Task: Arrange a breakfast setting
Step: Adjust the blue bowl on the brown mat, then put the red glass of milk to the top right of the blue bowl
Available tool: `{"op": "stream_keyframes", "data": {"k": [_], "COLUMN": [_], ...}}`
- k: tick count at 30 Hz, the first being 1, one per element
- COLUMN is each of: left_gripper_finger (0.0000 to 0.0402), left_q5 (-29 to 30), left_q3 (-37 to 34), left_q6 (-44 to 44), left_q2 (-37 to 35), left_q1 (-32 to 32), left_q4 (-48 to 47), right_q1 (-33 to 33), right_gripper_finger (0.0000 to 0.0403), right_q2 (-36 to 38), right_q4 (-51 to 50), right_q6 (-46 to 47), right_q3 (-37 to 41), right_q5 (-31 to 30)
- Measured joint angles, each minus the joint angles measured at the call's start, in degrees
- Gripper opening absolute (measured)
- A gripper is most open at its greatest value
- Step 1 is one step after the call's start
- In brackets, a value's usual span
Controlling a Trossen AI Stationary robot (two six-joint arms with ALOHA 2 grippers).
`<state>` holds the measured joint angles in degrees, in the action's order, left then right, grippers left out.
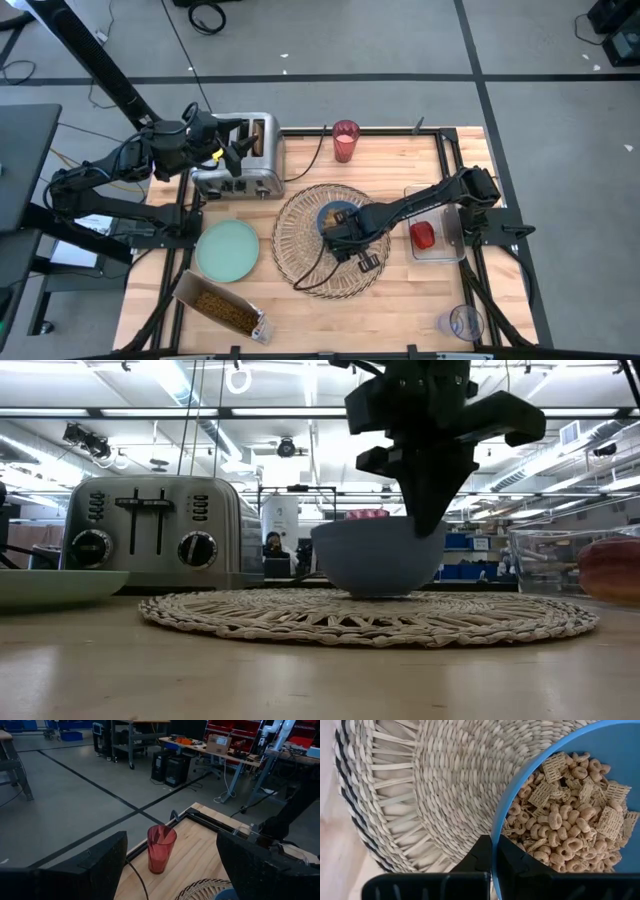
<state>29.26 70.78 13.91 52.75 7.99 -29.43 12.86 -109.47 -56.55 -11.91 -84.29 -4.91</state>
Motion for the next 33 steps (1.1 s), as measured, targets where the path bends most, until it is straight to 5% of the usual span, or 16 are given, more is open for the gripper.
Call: {"op": "stream_keyframes", "data": {"k": [15,24,33], "left_gripper_finger": [0.0313,0.0313,0.0313], "left_q5": [0.0,0.0,-1.5], "left_q3": [0.0,0.0,0.0], "left_q6": [-0.1,-0.2,0.5], "left_q2": [0.0,0.0,0.0], "left_q1": [0.0,0.0,-1.3], "left_q4": [0.0,0.0,0.0], "right_q1": [0.2,-0.8,-16.6], "right_gripper_finger": [0.0071,0.0174,0.0247], "right_q2": [0.0,4.8,16.7], "right_q4": [1.4,-9.3,-6.0], "right_q6": [0.3,1.6,2.6], "right_q3": [0.0,-8.9,-11.9], "right_q5": [3.5,5.5,-1.4]}}
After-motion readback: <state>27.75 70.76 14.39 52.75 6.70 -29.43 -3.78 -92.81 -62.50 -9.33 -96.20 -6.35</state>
